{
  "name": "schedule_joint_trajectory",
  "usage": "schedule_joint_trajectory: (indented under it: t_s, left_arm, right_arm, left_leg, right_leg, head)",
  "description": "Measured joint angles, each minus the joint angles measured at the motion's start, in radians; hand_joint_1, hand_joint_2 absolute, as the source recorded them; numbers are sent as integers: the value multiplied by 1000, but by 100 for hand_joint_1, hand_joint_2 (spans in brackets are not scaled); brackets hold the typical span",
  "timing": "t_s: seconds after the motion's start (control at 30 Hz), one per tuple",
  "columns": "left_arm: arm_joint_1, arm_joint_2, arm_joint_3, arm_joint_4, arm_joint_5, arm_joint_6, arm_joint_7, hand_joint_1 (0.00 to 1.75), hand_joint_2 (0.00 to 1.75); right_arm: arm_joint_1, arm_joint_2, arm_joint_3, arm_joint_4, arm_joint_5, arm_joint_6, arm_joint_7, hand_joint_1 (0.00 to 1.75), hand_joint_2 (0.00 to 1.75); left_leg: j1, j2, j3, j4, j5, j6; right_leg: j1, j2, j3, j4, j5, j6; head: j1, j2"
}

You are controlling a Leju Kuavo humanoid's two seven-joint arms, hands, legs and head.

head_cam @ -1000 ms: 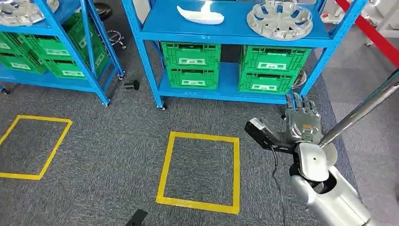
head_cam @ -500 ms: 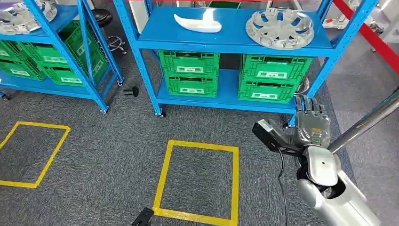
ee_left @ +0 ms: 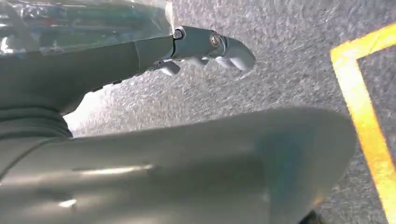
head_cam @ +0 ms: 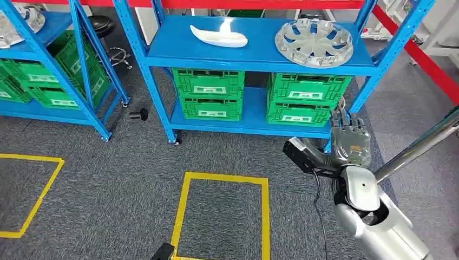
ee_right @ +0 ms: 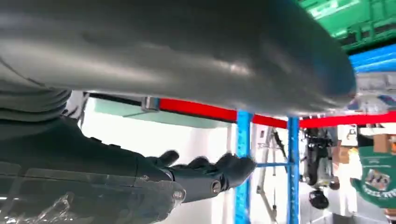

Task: Take the parts from the cabinet and place them on the table.

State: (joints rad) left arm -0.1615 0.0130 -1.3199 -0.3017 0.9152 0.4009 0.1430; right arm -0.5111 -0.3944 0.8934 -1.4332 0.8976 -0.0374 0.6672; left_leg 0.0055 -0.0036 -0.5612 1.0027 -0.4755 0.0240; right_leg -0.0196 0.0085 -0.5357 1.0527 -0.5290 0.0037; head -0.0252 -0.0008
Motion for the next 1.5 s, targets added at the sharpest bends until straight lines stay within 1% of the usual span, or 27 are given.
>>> schedule_joint_trajectory:
  t_s: [0.03, 0.13, 0.17, 0.2, 0.3, 0.33, 0.43, 0.5, 0.53, 0.6, 0.67, 0.7, 0.73, 0.8, 0.83, 0.87, 0.9, 1.0, 1.03, 1.13, 1.17, 1.23, 1.33, 1.37, 1.4, 1.47, 1.5]
  left_arm:
    - [-3, 2, 0, 0, -4, 0, 0, 0, 0]
    - [-2, 2, 0, 0, -5, -1, 0, 0, 0]
    - [1, 0, 0, 0, -6, -1, 0, 0, 0]
    - [3, -1, 0, 0, -6, -1, 0, 0, 0]
    - [3, -2, 0, 2, -7, -1, 0, 0, 0]
    - [1, -3, 0, 2, -7, -2, 0, 0, 0]
    - [1, -5, 1, 2, -9, -2, 1, 0, 0]
    - [-1, -3, 1, 2, -11, -2, 1, 0, 0]
    - [-4, -4, 2, 2, -11, -2, 0, 0, 0]
    - [-6, -4, 2, 2, -13, -2, 0, 0, 0]
    - [-1, -3, 2, 3, -14, -2, 1, 0, 0]
    - [1, -3, 2, 3, -15, -2, 1, 0, 0]
    - [1, -3, 2, 3, -15, -2, 1, 0, 0]
    - [2, -3, 2, 3, -18, -2, 1, 0, 0]
    - [4, -3, 2, 3, -19, -3, 1, 0, 0]
    - [4, -3, 2, 3, -21, -3, 1, 0, 0]
    - [4, -3, 2, 3, -24, -3, 1, 0, 0]
    - [3, -4, 3, 3, -25, -3, 1, 0, 0]
    - [1, -1, 3, 3, -25, -3, 0, 0, 0]
    - [1, 0, 4, 4, -25, -3, 0, 0, 0]
    - [4, -1, 4, 4, -25, -3, 0, 0, 0]
    - [7, -2, 4, 4, -25, -3, -2, 0, 0]
    - [8, -5, 4, 4, -25, -2, -7, 0, 0]
    - [10, -5, 4, 4, -24, -1, -8, 0, 0]
    - [11, -6, 4, 4, -24, 0, -9, 0, 0]
    - [11, -7, 4, 4, -24, 0, -10, 0, 0]
    - [9, -6, 4, 5, -24, 1, -11, 0, 0]
  right_arm:
    - [-5, 0, 0, 0, 1, -6, -1, 0, 0]
    - [5, 0, 2, 0, 1, -15, -3, 0, 0]
    - [8, 0, 2, 0, 2, -16, -5, 0, 0]
    - [8, 1, 2, 0, 2, -17, -5, 0, 0]
    - [8, 2, 2, 0, 4, -20, -6, 0, 0]
    - [7, 3, 3, 2, 4, -21, -9, 0, 0]
    - [7, 7, 4, 2, 6, -26, -15, 0, 0]
    - [6, 17, 3, 2, 7, -29, -23, 0, 0]
    - [4, 18, 3, 2, 7, -31, -26, 0, 0]
    - [2, 28, 8, 2, 7, -33, -33, 0, 0]
    - [7, 36, 11, 2, 7, -34, -40, 0, 0]
    - [8, 40, 13, 2, 7, -34, -44, 0, 0]
    - [8, 44, 15, 2, 7, -35, -45, 0, 0]
    - [7, 52, 16, 2, 7, -37, -47, 0, 0]
    - [6, 54, 18, 3, 7, -39, -48, 0, 0]
    - [4, 59, 21, 2, 6, -40, -51, 0, 0]
    - [4, 62, 22, 2, 3, -41, -53, 0, 0]
    - [0, 67, 21, -2, 3, -46, -58, 0, 0]
    - [-4, 71, 23, -4, 3, -47, -60, 0, 0]
    - [0, 73, 27, -6, 3, -48, -63, 0, 0]
    - [4, 75, 28, -6, 3, -47, -63, 0, 0]
    - [5, 78, 29, -6, 3, -47, -64, 0, 0]
    - [5, 79, 34, -9, 3, -46, -64, 0, 0]
    - [6, 79, 36, -9, 2, -44, -64, 0, 0]
    - [9, 80, 36, -11, 1, -43, -64, 0, 0]
    - [9, 80, 34, -21, 1, -43, -64, 0, 0]
    - [9, 79, 32, -26, 1, -43, -61, 0, 0]
  left_leg:
    - [1, -1, 4, 0, -4, 7]
    - [-4, -3, 14, 1, -21, 13]
    - [-6, -3, 21, 2, -29, 13]
    - [-7, -3, 33, 2, -38, 13]
    - [-8, -4, 68, 0, -71, 6]
    - [-10, -4, 76, -1, -76, 0]
    - [-7, -2, 84, 4, -81, -19]
    - [-8, -2, 76, 27, -86, -28]
    - [-7, -1, 48, 84, -94, -34]
    - [0, -1, -38, 224, -146, -43]
    - [3, -1, -99, 285, -174, -50]
    - [4, -1, -106, 264, -153, -52]
    - [4, -1, -99, 210, -105, -52]
    - [5, -1, -72, 65, 33, -49]
    - [1, -2, -80, 52, 38, -44]
    - [-5, 3, -71, 21, 6, -35]
    - [-8, 2, -64, 30, 24, -21]
    - [1, -2, -39, 13, 13, -3]
    - [1, -3, -31, 11, 8, 4]
    - [-1, -4, -14, 11, -14, 12]
    - [-2, -5, -5, 12, -23, 12]
    - [-2, -7, 20, 11, -42, 10]
    - [-2, -8, 50, 10, -77, 2]
    - [-4, -10, 58, 7, -82, -7]
    - [-1, -9, 58, 0, -86, -14]
    - [-2, -8, 76, -1, -83, -23]
    - [-3, -7, 72, 5, -91, -27]
  right_leg:
    - [0, -2, -34, 58, -28, 1]
    - [0, -2, -170, 242, -93, 3]
    - [0, -2, -194, 250, -79, 3]
    - [1, -2, -195, 215, -40, 1]
    - [14, -3, -137, -5, 130, -19]
    - [21, -5, -136, 3, 93, -22]
    - [24, -4, -123, -25, 91, -39]
    - [14, -3, -98, -39, 85, -47]
    - [12, -4, -86, -43, 79, -50]
    - [11, -3, -71, -44, 65, -53]
    - [11, -1, -50, -44, 47, -52]
    - [9, 0, -37, -44, 37, -50]
    - [8, 0, -21, -43, 26, -48]
    - [6, -1, 11, -44, 3, -40]
    - [8, -1, 21, -43, -4, -34]
    - [8, 1, 14, -45, -7, -28]
    - [8, 0, 16, -49, -13, -19]
    - [6, -1, 22, -28, -22, -8]
    - [7, -3, 2, 14, -27, -5]
    - [7, -3, -151, 233, -100, 0]
    - [7, -3, -190, 265, -106, -1]
    - [9, -3, -205, 211, -55, -7]
    - [26, -6, -168, -18, 147, -34]
    - [29, -6, -160, -28, 112, -34]
    - [32, -5, -156, -23, 122, -35]
    - [33, -4, -145, -34, 108, -45]
    - [21, -3, -124, -47, 107, -48]
  head:
    - [11, 0]
    - [19, 0]
    - [20, 0]
    - [21, 0]
    - [24, 0]
    - [22, 0]
    - [26, 0]
    - [26, 0]
    - [22, 0]
    - [18, 0]
    - [17, 0]
    - [16, 0]
    - [14, 0]
    - [11, 0]
    - [16, 0]
    - [14, 0]
    - [11, 0]
    - [13, 0]
    - [18, 0]
    - [24, 0]
    - [25, 0]
    - [25, 0]
    - [29, 0]
    - [27, 0]
    - [27, 0]
    - [29, 0]
    - [28, 0]
